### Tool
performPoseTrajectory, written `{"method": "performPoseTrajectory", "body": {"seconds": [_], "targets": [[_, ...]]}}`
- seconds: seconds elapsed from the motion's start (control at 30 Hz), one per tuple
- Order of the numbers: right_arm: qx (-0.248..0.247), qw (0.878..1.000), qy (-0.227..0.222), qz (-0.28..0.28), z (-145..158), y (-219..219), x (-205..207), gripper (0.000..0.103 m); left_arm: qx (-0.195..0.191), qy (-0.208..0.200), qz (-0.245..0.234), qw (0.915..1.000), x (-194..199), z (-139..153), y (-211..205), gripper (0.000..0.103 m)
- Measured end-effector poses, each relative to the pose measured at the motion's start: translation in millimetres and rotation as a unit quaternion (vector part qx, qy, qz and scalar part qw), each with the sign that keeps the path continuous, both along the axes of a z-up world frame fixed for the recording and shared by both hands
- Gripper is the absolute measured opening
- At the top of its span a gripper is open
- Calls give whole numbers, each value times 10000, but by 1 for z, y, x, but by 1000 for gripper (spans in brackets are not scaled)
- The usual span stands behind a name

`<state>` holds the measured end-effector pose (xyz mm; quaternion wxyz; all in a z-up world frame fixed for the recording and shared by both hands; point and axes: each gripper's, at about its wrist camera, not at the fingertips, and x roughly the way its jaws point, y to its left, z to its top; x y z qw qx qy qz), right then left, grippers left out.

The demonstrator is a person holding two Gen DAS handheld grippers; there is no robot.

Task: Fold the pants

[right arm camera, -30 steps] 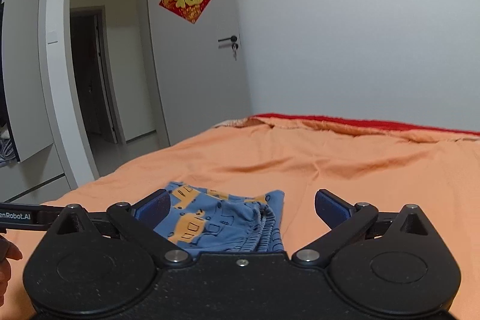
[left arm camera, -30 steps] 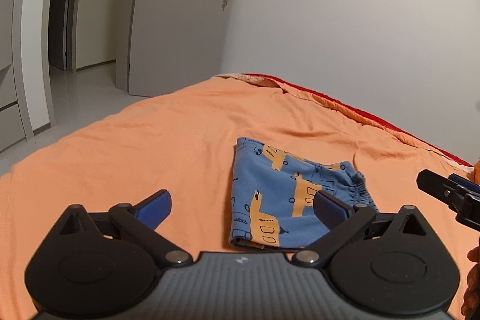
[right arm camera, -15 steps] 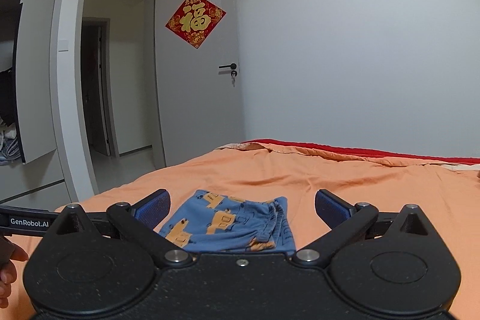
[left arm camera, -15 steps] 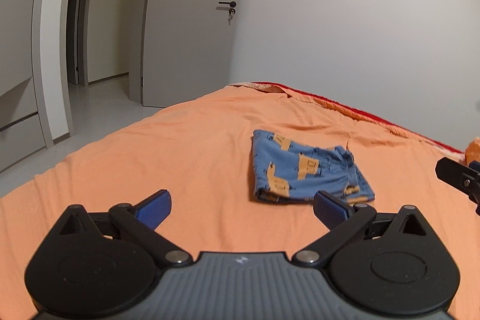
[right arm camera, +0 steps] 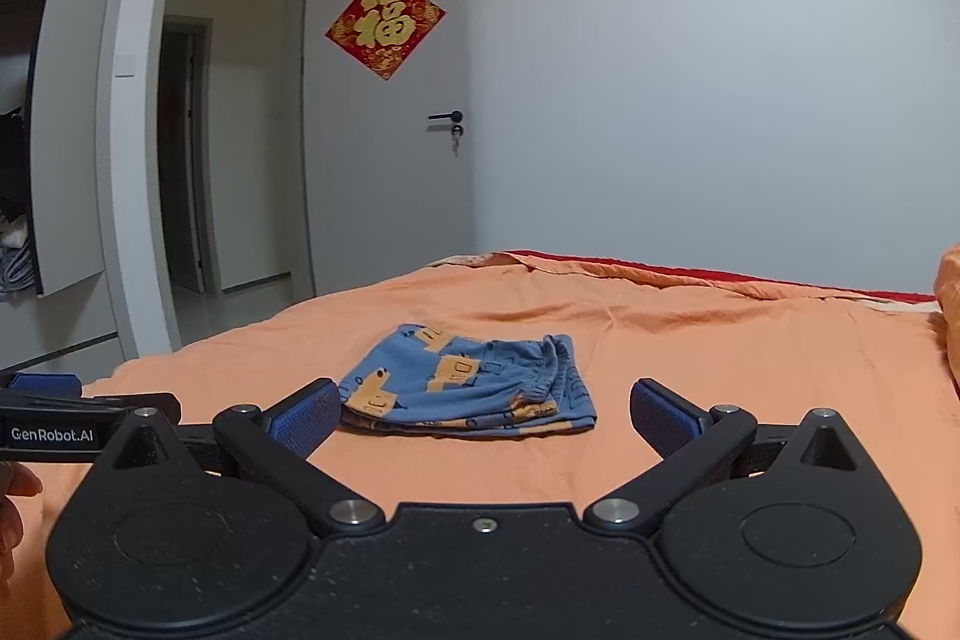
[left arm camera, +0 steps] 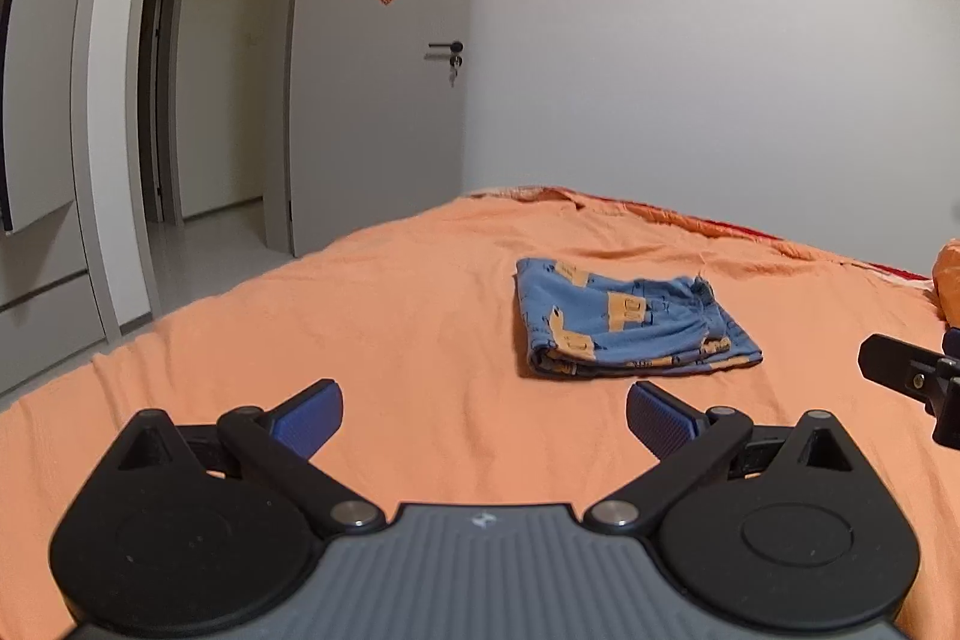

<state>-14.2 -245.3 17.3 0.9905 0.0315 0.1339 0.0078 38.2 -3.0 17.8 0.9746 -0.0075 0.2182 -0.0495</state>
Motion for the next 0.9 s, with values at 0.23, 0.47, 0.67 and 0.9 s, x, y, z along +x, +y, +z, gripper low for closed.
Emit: {"method": "performPoseTrajectory", "body": {"seconds": [0.23,0.47,0.67,0.9], "targets": [[-50,9993,357,-65,-25,-5,17,102,-59,313,75,9995,18,-21,-1,103],[-59,9988,488,-26,-34,-10,27,102,-90,422,70,9990,25,-29,-2,103],[-103,9986,525,-47,-34,-13,30,102,-54,481,23,9988,27,-30,-3,103],[-117,9985,535,-21,-34,-13,29,102,-58,468,32,9989,26,-29,-2,103]]}}
